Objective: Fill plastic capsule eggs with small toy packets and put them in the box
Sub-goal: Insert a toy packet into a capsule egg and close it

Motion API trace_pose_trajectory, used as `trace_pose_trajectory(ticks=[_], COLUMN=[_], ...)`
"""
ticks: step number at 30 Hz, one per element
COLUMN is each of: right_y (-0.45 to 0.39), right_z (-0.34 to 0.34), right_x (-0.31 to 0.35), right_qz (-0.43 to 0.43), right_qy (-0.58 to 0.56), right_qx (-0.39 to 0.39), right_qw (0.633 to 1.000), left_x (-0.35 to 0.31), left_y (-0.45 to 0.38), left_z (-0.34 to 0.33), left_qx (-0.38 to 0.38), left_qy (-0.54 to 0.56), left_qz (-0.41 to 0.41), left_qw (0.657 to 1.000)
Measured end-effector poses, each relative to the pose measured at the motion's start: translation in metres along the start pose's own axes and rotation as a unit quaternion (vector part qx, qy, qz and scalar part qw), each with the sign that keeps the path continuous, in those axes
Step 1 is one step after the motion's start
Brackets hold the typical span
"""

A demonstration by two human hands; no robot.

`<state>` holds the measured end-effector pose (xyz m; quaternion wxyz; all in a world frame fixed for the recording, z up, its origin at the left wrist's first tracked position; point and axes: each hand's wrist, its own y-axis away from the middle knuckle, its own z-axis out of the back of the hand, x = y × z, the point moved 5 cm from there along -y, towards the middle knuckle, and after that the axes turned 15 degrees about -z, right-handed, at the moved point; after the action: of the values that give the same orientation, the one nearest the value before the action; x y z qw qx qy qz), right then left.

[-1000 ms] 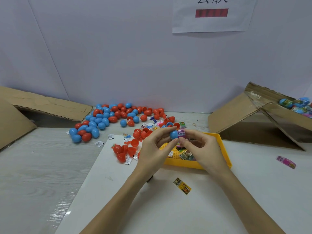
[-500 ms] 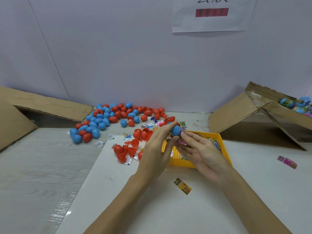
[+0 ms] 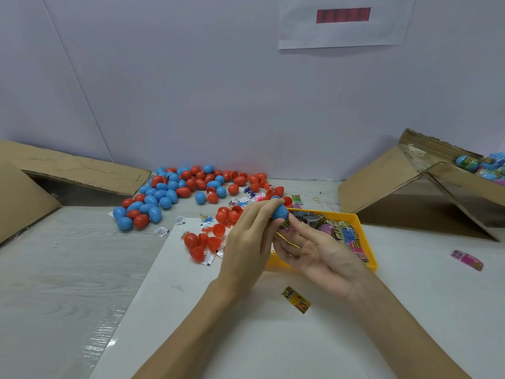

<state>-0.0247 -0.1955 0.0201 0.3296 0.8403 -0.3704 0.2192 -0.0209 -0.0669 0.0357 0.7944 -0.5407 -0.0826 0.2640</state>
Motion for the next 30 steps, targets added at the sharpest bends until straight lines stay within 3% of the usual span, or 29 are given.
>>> trace_pose_trajectory(ticks=[12,24,28,30], right_y=[0.000,-0.002,0.001,0.008], right_z=[-0.004,-0.001,0.001,0.003], right_x=[-0.010,-0.008,0.000,0.011], right_qz=[-0.036,-0.018,0.064,0.176], right_qy=[-0.073,-0.032,0.073,0.212], right_qx=[0.019,0.002,-0.044,-0.123], right_qw=[0.997,0.999,0.994,0.953], left_x=[-0.004,-0.001,0.002,0.003], left_y=[-0.002,-0.001,-0.001,-0.003], left_z=[-0.001,-0.004,-0.003,-0.003], left_qx=[0.004,-0.011,-0.029,-0.034], left_qy=[-0.058,-0.046,0.005,0.048], left_qz=[-0.022,-0.025,0.028,0.066], left_qw=[0.998,0.999,0.999,0.996])
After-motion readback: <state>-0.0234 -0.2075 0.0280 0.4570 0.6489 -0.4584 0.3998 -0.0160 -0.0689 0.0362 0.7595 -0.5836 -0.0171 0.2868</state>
